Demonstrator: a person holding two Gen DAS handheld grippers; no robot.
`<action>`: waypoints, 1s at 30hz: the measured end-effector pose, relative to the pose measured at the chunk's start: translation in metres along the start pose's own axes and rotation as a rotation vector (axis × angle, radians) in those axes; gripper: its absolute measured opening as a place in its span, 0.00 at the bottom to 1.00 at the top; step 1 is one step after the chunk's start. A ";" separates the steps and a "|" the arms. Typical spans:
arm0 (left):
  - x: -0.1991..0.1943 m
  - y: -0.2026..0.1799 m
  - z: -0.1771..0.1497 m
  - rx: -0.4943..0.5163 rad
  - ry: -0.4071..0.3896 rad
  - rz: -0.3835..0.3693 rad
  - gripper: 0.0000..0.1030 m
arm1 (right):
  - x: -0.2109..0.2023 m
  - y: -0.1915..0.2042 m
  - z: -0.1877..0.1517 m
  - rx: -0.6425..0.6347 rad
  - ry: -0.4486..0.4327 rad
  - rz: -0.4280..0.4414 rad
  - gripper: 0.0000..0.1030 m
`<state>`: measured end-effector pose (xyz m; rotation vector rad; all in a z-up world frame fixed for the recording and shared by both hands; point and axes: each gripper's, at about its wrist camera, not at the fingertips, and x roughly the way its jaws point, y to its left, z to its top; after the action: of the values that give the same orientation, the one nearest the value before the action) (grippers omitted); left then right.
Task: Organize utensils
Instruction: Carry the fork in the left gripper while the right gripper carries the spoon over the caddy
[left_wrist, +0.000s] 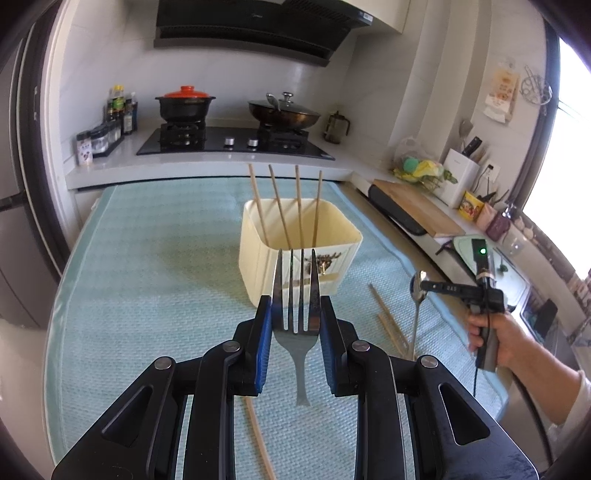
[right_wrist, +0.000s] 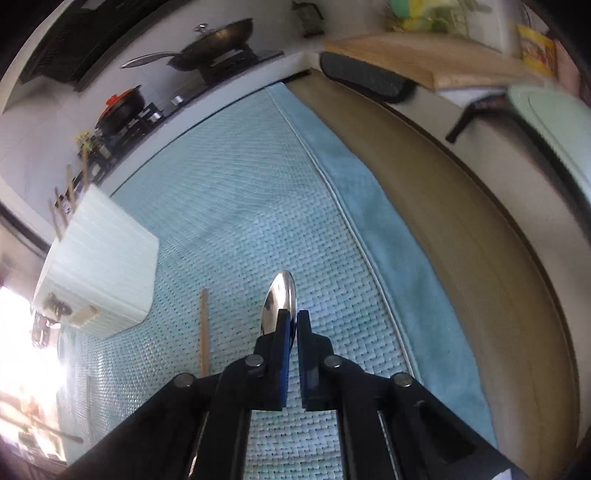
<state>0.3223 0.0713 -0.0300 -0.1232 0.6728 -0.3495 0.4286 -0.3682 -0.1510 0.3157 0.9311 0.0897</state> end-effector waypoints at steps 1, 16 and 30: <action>-0.001 -0.001 0.001 -0.001 -0.003 -0.001 0.23 | -0.013 0.012 0.000 -0.051 -0.037 -0.010 0.03; -0.010 -0.023 0.036 0.015 -0.038 -0.059 0.23 | -0.163 0.135 -0.009 -0.424 -0.538 -0.066 0.02; 0.023 -0.004 0.144 -0.025 -0.124 -0.003 0.23 | -0.151 0.229 0.067 -0.501 -0.671 0.005 0.02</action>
<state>0.4285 0.0595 0.0691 -0.1683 0.5548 -0.3334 0.4057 -0.1976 0.0732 -0.1218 0.2222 0.2027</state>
